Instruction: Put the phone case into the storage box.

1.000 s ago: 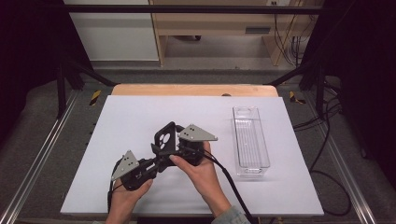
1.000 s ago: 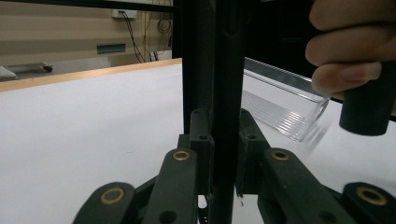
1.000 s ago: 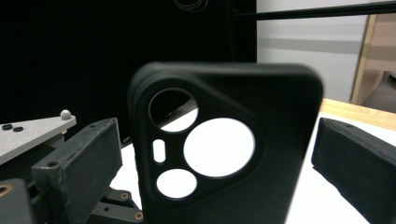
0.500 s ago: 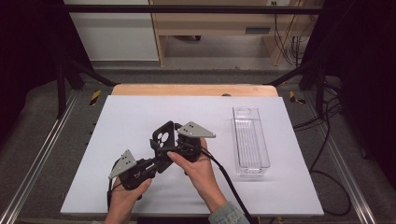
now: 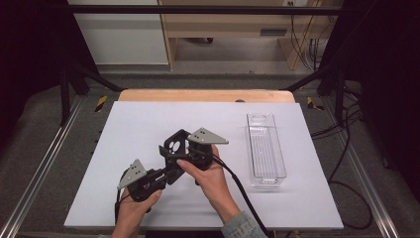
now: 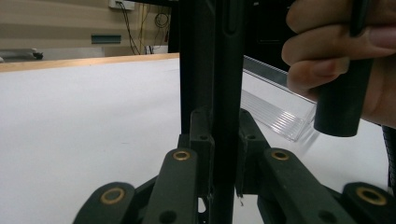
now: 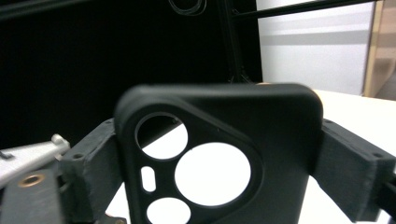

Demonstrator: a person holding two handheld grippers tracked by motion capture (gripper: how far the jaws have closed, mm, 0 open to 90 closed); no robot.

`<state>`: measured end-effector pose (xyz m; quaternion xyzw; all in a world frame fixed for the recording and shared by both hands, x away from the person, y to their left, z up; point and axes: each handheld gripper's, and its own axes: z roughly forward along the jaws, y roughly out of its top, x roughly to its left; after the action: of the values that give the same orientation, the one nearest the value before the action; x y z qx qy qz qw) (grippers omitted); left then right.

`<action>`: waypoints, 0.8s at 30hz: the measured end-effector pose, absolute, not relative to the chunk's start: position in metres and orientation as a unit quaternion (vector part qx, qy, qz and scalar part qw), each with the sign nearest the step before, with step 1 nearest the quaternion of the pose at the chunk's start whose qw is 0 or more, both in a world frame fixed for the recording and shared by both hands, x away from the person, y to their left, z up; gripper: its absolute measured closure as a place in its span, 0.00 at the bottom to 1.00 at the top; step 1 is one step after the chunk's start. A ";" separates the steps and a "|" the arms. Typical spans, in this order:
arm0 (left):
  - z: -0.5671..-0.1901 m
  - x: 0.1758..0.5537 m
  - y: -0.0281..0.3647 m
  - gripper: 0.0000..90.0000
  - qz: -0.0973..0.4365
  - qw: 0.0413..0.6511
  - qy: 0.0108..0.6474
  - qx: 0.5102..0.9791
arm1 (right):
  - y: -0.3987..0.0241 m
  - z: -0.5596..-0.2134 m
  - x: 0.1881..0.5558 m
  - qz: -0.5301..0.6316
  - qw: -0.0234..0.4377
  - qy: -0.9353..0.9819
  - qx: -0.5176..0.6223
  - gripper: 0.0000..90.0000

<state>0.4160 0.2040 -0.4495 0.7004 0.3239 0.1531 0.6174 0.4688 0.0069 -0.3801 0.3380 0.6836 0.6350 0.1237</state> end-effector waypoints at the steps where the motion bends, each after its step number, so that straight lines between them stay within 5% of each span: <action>1: -0.449 0.416 0.205 0.90 0.155 0.616 0.322 0.702 | 0.008 -0.379 0.469 0.628 0.127 0.691 0.334 0.14; 24: -0.455 0.420 0.205 0.90 0.141 0.617 0.336 0.698 | 0.010 -0.378 0.481 0.595 0.101 0.724 0.334 0.14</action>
<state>0.4195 0.2049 -0.4553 0.6976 0.3364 0.1414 0.6166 0.4809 0.0097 -0.3779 0.3338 0.7239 0.5953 0.1005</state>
